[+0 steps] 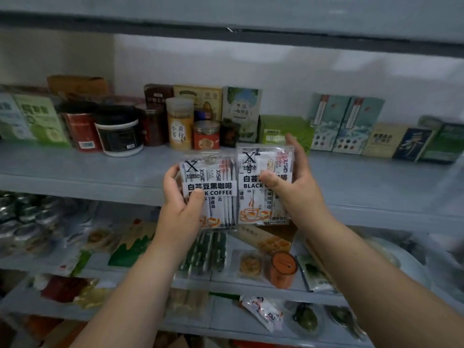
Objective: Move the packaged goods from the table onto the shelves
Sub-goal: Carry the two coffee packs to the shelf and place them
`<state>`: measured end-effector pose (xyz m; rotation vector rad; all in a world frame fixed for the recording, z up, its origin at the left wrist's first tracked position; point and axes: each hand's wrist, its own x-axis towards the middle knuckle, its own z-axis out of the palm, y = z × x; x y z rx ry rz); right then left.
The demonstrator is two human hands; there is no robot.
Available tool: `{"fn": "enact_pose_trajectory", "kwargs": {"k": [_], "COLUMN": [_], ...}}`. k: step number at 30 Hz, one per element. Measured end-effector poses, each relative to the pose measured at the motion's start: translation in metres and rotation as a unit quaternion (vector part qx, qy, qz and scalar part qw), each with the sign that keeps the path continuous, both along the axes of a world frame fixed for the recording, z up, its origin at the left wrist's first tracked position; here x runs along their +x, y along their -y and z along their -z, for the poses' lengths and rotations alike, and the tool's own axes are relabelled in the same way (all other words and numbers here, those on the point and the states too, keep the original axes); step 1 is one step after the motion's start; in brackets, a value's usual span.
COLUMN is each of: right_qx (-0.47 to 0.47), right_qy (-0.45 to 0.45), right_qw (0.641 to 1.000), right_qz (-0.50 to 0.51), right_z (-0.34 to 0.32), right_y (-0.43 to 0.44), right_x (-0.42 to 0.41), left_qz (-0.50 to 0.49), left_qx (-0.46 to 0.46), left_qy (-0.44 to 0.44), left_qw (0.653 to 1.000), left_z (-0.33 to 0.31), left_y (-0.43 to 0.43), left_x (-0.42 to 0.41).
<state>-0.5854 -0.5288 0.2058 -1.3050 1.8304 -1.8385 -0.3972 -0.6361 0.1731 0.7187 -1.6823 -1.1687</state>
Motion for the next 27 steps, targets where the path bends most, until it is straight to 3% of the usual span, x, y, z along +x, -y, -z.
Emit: {"fn": "enact_pose_trajectory", "kwargs": {"k": [7,14,20,27], "right_qx": [-0.024,0.103,0.222,0.347], "right_qy": [0.065,0.004,-0.048,-0.111], "right_qw": [0.993,0.981,0.954,0.914], "right_qz": [0.096,0.161,0.197,0.178], "right_z": [-0.002,0.015,0.009,0.010], "right_y": [0.000,-0.046,-0.077,-0.084], "right_x": [-0.045,-0.144,-0.233,-0.331], "left_qz": [0.101,0.224,0.231,0.190], "left_qx": [0.009,-0.062,-0.081,-0.046], "left_qy": [-0.006,0.136,0.284,0.300], "left_qw": [0.995,0.963,0.927,0.934], "left_z": [-0.015,-0.013,-0.016,-0.021], "left_y": [0.024,0.025,0.018,-0.007], "left_x": [-0.066,-0.183,-0.273,-0.361]}}
